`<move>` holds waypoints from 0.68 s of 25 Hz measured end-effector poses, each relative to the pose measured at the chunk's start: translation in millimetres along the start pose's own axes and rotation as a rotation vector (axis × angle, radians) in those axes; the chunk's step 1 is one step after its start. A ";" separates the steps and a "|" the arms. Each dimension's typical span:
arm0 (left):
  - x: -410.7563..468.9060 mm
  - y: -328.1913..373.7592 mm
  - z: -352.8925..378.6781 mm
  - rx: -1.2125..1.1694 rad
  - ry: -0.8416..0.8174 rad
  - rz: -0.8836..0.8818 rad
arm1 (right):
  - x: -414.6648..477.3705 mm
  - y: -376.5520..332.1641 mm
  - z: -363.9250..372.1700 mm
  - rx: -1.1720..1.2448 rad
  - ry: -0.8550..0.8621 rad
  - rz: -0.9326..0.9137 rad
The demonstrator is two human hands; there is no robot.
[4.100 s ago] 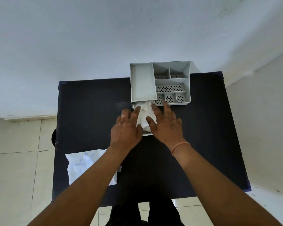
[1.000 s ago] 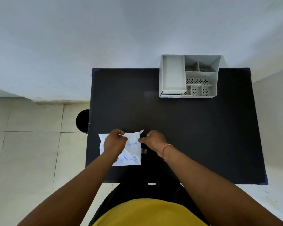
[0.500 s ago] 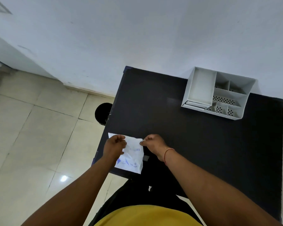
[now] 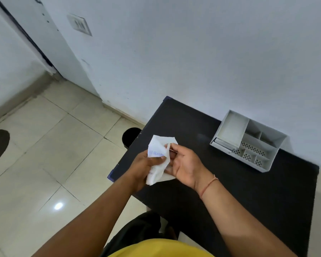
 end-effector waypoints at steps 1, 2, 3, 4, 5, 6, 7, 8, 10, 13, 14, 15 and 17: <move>-8.0 8.3 -4.2 0.015 0.056 0.009 | -7.7 -8.4 6.1 -0.205 0.047 -0.091; -13.9 15.1 -10.5 0.036 0.114 0.020 | -15.3 -18.6 10.0 -0.401 0.107 -0.222; -21.1 21.4 -17.2 0.031 0.155 0.017 | -22.4 -28.0 9.7 -0.546 0.161 -0.358; -27.9 25.4 -26.5 -0.020 0.170 0.019 | -29.3 -35.7 9.4 -0.649 0.200 -0.481; -33.5 29.1 -35.3 -0.115 0.140 0.024 | -34.6 -41.3 8.1 -0.757 0.236 -0.572; -38.0 32.0 -44.4 -0.260 0.071 0.032 | -37.2 -43.6 10.5 -0.890 0.264 -0.623; -44.2 34.7 -53.6 -0.396 0.003 0.029 | -35.6 -40.5 16.2 -1.017 0.258 -0.619; -49.4 36.8 -62.2 -0.476 -0.041 0.041 | -32.5 -33.5 28.0 -1.072 0.210 -0.584; -51.3 39.2 -79.1 -0.421 -0.098 0.099 | -22.9 -8.1 66.6 -0.915 0.025 -0.436; -54.5 39.6 -117.0 -0.053 0.121 0.078 | 1.5 27.5 127.2 -0.715 -0.137 -0.381; -53.6 38.6 -137.2 0.018 0.196 0.076 | 14.4 38.0 146.7 -0.710 -0.131 -0.406; -54.2 38.6 -159.2 0.080 0.252 0.074 | 29.9 48.1 162.6 -0.710 -0.107 -0.431; -56.7 38.4 -208.0 0.142 0.305 0.098 | 63.3 68.2 191.9 -0.689 -0.026 -0.456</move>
Point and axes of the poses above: each hand's wrist, its own x-axis towards the middle knuckle, its own z-axis out of the palm, y = z × x, the point moved 4 cm from there along x, towards the middle knuckle, and after that the axes turned 15 degrees about x, right-handed, at the moved point
